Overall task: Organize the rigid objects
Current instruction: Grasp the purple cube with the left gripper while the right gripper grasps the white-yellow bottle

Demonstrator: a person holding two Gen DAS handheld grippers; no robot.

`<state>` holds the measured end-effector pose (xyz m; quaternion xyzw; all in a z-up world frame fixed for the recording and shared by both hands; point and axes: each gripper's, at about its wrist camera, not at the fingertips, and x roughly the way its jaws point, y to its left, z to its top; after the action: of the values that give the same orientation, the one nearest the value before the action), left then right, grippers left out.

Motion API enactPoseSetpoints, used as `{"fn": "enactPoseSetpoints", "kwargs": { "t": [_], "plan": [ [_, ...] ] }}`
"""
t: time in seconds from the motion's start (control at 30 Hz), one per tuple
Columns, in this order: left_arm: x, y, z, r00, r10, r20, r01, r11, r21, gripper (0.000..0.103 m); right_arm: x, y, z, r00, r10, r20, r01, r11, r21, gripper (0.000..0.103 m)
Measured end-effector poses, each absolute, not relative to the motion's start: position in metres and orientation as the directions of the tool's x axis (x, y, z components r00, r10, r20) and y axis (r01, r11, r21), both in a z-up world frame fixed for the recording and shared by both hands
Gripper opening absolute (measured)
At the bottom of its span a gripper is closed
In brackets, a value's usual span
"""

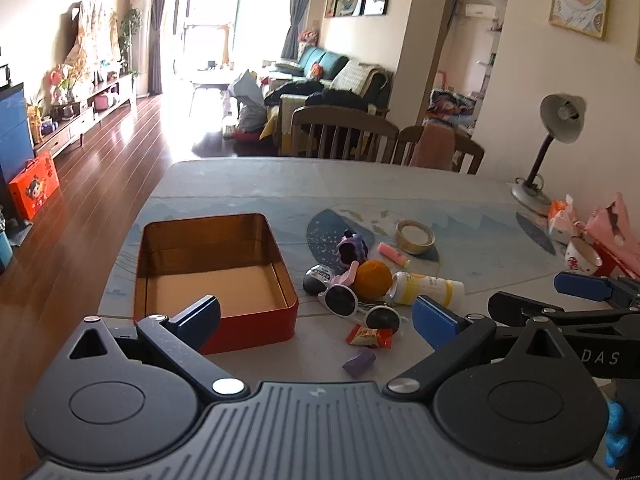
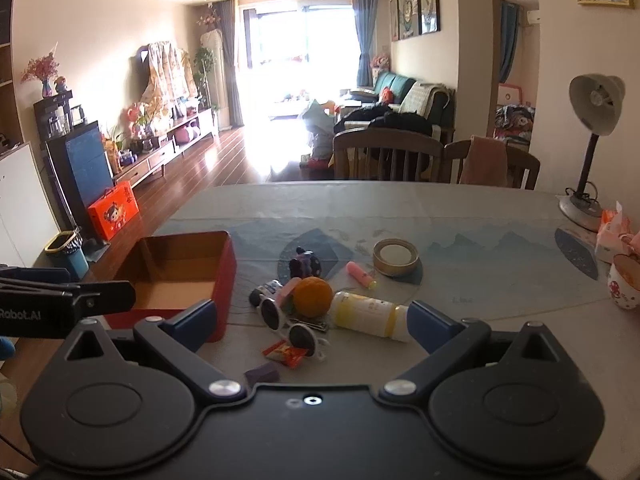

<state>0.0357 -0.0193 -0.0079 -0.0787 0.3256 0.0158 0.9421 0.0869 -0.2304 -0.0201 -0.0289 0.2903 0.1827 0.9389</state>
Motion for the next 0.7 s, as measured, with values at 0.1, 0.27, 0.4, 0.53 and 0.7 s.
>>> {"fn": "enactPoseSetpoints", "kwargs": {
  "t": [0.1, 0.27, 0.4, 0.53, 0.7],
  "plan": [
    [0.052, -0.026, -0.009, 0.783, -0.002, -0.622, -0.099, 0.987, -0.127, 0.103, 0.110, -0.239, -0.023, 0.746, 0.347, -0.569, -0.373, 0.925, 0.074, 0.101],
    [0.079, -0.037, -0.015, 0.777, 0.038, -0.629, -0.139, 0.984, -0.113, 0.103, 0.146, -0.250, -0.028, 0.718, 0.379, -0.584, -0.415, 0.906, 0.078, 0.099],
    [0.101, -0.042, -0.024, 0.750, 0.050, -0.660, -0.166, 0.979, -0.115, 0.103, 0.174, -0.261, -0.033, 0.710, 0.391, -0.585, -0.453, 0.890, 0.045, 0.098],
    [0.119, -0.047, -0.038, 0.712, 0.056, -0.700, -0.185, 0.977, -0.110, 0.103, 0.205, -0.275, -0.042, 0.686, 0.403, -0.606, -0.487, 0.873, 0.029, 0.095],
    [0.139, -0.053, -0.066, 0.654, 0.058, -0.754, -0.192, 0.977, -0.091, 0.103, 0.233, -0.279, -0.060, 0.623, 0.441, -0.647, -0.569, 0.822, 0.012, 0.092]
  ]
}}
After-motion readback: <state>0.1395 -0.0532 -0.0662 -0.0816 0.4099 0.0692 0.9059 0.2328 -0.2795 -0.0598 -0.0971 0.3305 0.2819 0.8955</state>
